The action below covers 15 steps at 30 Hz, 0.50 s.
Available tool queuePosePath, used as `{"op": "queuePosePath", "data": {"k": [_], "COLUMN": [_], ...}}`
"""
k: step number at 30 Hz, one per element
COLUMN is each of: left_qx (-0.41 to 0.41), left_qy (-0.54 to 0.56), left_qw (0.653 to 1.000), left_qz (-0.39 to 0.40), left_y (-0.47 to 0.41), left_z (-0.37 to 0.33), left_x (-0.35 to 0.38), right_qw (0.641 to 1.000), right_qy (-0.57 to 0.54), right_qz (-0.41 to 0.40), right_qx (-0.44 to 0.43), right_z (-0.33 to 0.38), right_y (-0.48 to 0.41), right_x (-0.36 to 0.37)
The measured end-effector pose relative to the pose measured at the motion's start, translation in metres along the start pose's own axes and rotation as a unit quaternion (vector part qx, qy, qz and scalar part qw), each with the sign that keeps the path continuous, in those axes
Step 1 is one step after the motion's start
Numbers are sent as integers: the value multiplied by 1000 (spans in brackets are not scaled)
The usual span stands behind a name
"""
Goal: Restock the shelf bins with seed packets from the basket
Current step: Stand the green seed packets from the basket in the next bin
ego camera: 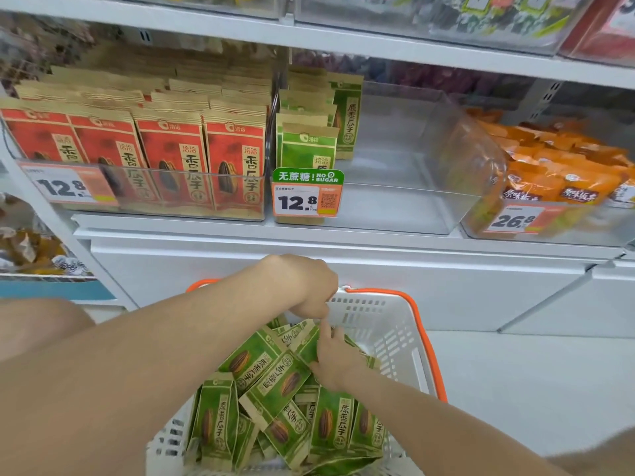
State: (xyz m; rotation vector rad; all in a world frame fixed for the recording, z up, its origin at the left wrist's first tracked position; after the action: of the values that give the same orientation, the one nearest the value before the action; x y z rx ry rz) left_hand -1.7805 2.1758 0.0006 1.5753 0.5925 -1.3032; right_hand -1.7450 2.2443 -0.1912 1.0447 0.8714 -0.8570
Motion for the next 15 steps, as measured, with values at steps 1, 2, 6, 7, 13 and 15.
{"op": "queuePosePath", "data": {"k": [1, 2, 6, 7, 13, 15], "left_qx": [-2, -4, -9, -10, -29, -51], "left_qy": [2, 5, 13, 11, 7, 4], "left_qw": [1000, 1000, 1000, 1000, 1000, 999], "left_qz": [-1, -2, -8, -7, 1, -1], "left_y": [0, 0, -1, -1, 8, 13], "left_z": [1, 2, 6, 8, 12, 17], "left_x": [-1, -1, -1, -2, -11, -17], "right_qw": [1000, 998, 984, 982, 992, 987], "right_qy": [20, 48, 169, 172, -3, -71], "right_qz": [-18, -31, -3, 14, 12, -48], "right_qx": [4, -1, -54, -75, -124, -134], "right_z": [2, 5, 17, 21, 42, 48], "right_y": [0, 0, 8, 13, 20, 17], "right_x": [-2, -5, 3, 8, -16, -49]}}
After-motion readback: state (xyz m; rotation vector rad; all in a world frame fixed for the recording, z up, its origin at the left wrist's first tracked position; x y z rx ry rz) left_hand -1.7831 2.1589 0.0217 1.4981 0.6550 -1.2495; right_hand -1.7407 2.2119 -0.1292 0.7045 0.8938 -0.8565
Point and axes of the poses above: each hand's wrist, its own y-axis away from the middle knuckle, its own x-axis out of the palm, z = x × y, the point moved 10 cm from there along -y, towards the middle knuckle, and after that the axes turned 13 degrees about -z, right-handed, at the moved point
